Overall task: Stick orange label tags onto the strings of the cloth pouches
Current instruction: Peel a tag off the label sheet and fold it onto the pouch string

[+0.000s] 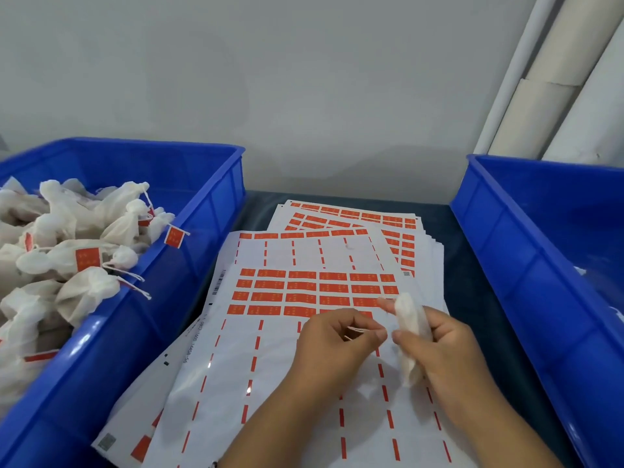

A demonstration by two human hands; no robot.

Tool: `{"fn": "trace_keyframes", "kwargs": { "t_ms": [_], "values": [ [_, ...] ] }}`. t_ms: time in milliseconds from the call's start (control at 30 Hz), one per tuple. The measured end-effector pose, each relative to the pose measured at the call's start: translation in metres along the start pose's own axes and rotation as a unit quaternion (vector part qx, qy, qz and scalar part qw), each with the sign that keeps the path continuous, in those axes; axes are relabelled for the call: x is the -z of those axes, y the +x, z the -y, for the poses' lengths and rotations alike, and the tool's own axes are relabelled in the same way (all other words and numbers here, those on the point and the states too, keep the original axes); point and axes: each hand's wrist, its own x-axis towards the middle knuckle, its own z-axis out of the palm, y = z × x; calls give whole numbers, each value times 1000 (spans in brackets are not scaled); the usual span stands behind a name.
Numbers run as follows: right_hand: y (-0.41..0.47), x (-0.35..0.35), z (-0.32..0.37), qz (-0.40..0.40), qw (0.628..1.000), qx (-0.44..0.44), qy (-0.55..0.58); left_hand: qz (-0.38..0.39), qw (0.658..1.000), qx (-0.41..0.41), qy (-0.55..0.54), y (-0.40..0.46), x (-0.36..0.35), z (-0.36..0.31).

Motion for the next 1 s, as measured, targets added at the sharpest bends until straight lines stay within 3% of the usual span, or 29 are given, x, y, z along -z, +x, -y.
{"fn": "trace_keyframes", "kwargs": {
  "t_ms": [200, 333, 500, 600, 767, 1000],
  "values": [
    [2, -2, -10, 23, 987, 86, -134, 42, 996, -57, 62, -1, -1, 1],
    [3, -3, -11, 58, 981, 67, -172, 18, 989, -90, 113, -1, -3, 2],
    [3, 1, -13, 122, 975, 65, -176, 33, 986, -133, 97, -1, -4, 4],
    [1, 1, -12, 155, 976, 58, -141, 17, 992, -105, 62, 0, -3, 6],
    [1, -1, -13, 98, 981, 105, -132, -9, 999, -26, 19, 3, -3, 7],
    [-3, -5, -10, 61, 987, 124, -85, -30, 998, 15, -48, 4, -1, 2]
  ]
}}
